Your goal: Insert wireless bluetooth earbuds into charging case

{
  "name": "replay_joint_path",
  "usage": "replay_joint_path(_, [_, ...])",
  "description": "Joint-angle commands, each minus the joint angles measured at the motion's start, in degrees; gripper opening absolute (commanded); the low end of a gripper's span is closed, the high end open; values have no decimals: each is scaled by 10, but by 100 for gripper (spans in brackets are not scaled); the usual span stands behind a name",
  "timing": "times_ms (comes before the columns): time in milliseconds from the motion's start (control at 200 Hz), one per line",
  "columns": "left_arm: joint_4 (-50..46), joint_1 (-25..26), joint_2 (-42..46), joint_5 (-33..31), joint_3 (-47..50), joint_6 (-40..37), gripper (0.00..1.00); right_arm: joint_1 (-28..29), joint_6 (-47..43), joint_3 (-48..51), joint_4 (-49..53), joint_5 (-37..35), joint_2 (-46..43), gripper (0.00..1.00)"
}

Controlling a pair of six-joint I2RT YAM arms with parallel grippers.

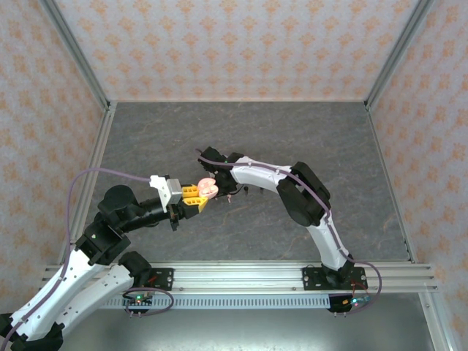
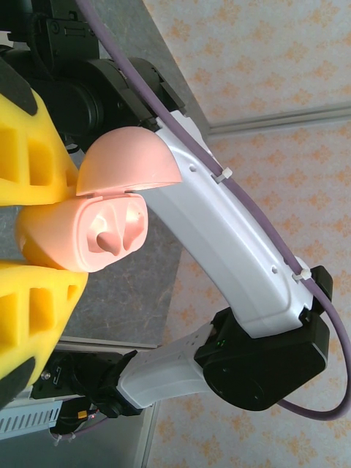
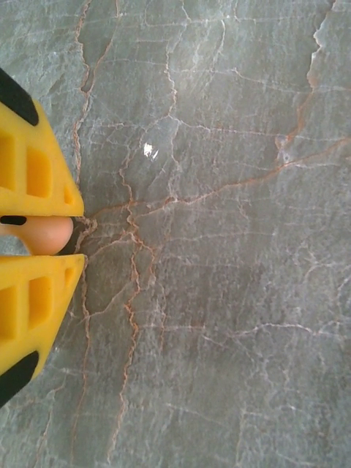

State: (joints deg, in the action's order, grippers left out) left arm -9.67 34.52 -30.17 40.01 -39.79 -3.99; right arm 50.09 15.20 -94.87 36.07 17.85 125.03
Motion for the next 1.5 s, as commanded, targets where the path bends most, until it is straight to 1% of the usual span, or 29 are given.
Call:
replay_joint_path(0, [5, 4, -1, -5, -6, 1, 3, 2, -4, 14, 7, -4, -38, 14])
replay_joint_path(85, [16, 4, -1, -8, -3, 7, 3, 1, -5, 48, -23, -8, -82, 14])
replay_joint_path(210, [61, 4, -6, -17, 16, 32, 3, -8, 3, 132, -100, -10, -178, 14])
replay_joint_path(450, [159, 4, -38, -36, 52, 81, 1, -33, 8, 298, -246, -32, -418, 14])
replay_joint_path(636, [196, 4, -81, -38, 49, 104, 0, -38, -16, 374, -320, -40, -578, 14])
replay_joint_path(711, [205, 3, -100, -38, 46, 112, 0, -37, -19, 399, -353, -29, -634, 15])
replay_joint_path(786, [215, 5, -119, -38, 43, 119, 0, -37, -18, 420, -390, 2, -672, 15])
replay_joint_path(891, [248, 5, -148, -23, 40, 138, 0, -31, -14, 432, -436, 55, -695, 15])
replay_joint_path(976, [271, 5, -171, -8, 35, 149, 0, -12, -25, 431, -451, 70, -695, 15])
replay_joint_path(1096, [277, 11, -191, -3, 26, 146, 0, 13, -47, 420, -452, 64, -680, 15])
replay_joint_path(1346, [280, 21, -200, -5, 23, 140, 0, 27, -72, 397, -430, 39, -643, 14])
replay_joint_path(1496, [279, 21, -197, -7, 24, 139, 0, 28, -74, 403, -429, 32, -638, 14])
